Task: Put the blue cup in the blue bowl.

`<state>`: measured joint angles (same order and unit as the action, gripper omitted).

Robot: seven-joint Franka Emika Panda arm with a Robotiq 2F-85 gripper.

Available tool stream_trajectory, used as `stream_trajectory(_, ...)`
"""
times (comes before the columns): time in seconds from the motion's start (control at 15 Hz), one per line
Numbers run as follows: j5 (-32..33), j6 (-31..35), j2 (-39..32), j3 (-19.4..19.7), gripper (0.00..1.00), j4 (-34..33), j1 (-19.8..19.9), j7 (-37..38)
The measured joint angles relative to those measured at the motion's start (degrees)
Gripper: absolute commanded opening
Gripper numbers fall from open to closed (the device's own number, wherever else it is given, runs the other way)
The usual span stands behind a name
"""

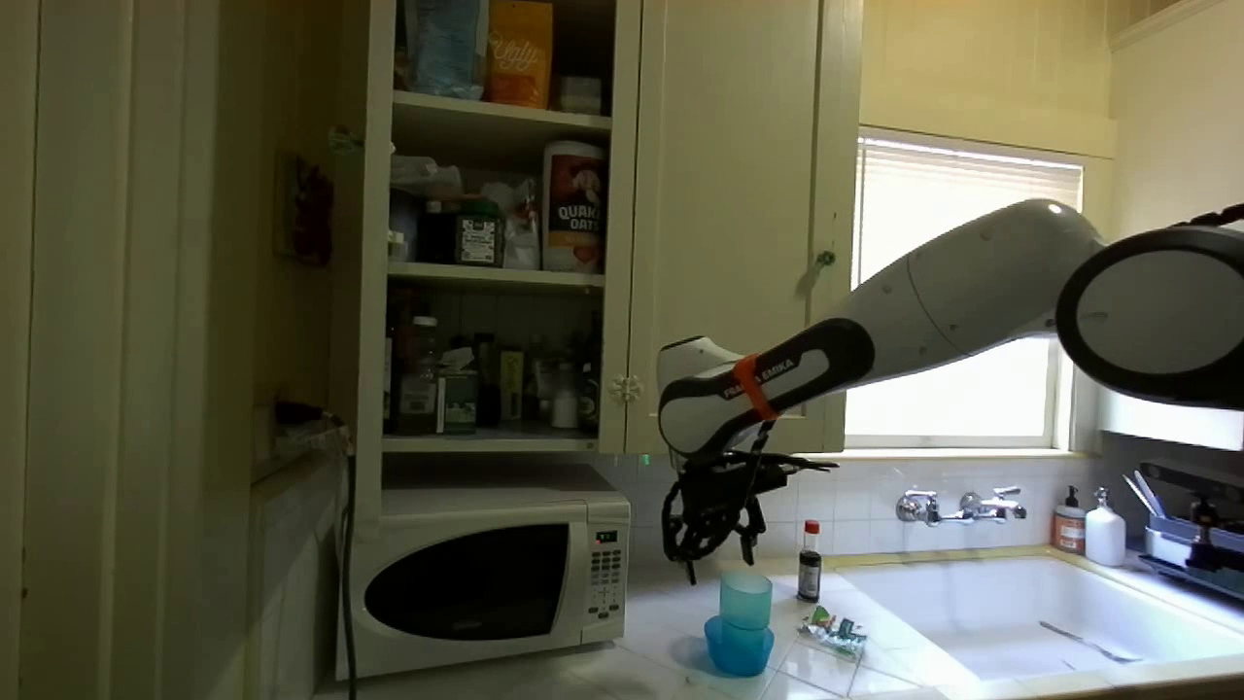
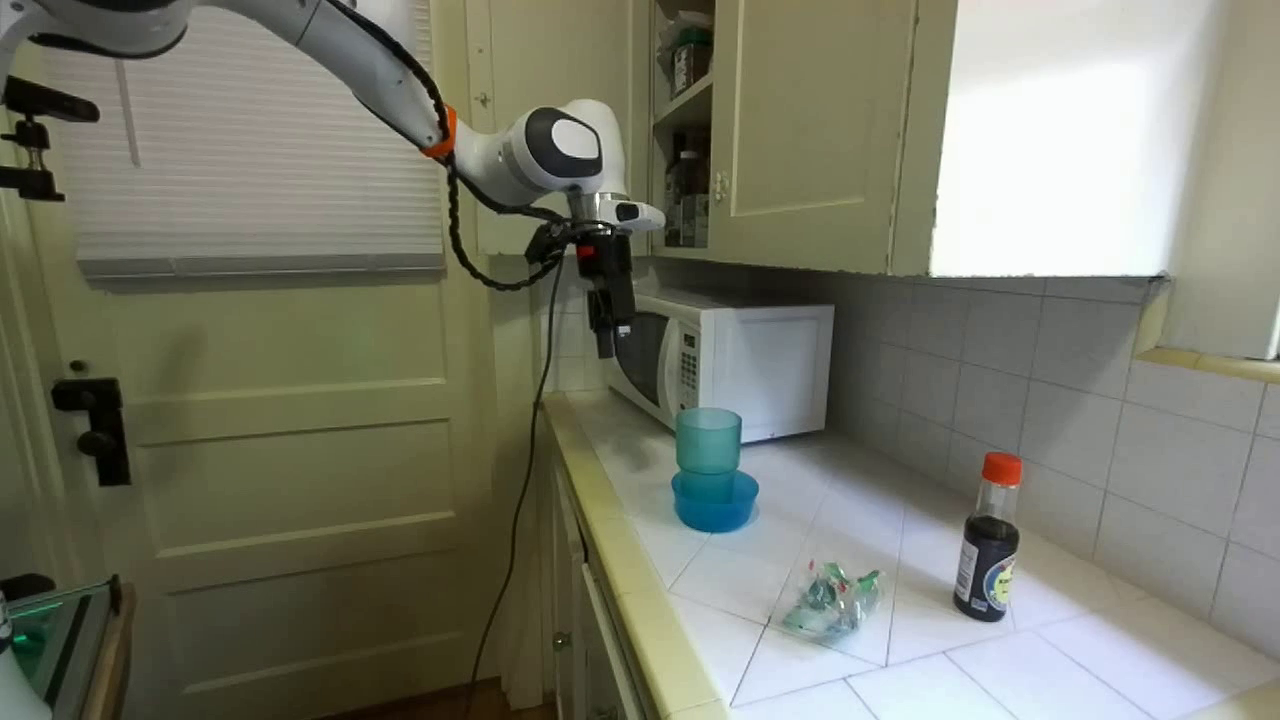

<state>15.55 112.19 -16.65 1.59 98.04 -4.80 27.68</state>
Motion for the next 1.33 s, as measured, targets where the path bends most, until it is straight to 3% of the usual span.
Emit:
stream_trajectory(0.33,5.1,-1.5,-7.4,0.4,1.0,-4.4,-0.6,-6.0)
stream_trajectory(0.87,5.3,-1.5,-7.5,0.4,1.0,-5.0,-1.1,-6.5)
stream_trajectory(1.33,9.2,1.9,-17.3,-0.2,1.0,-11.7,-5.3,-12.1)
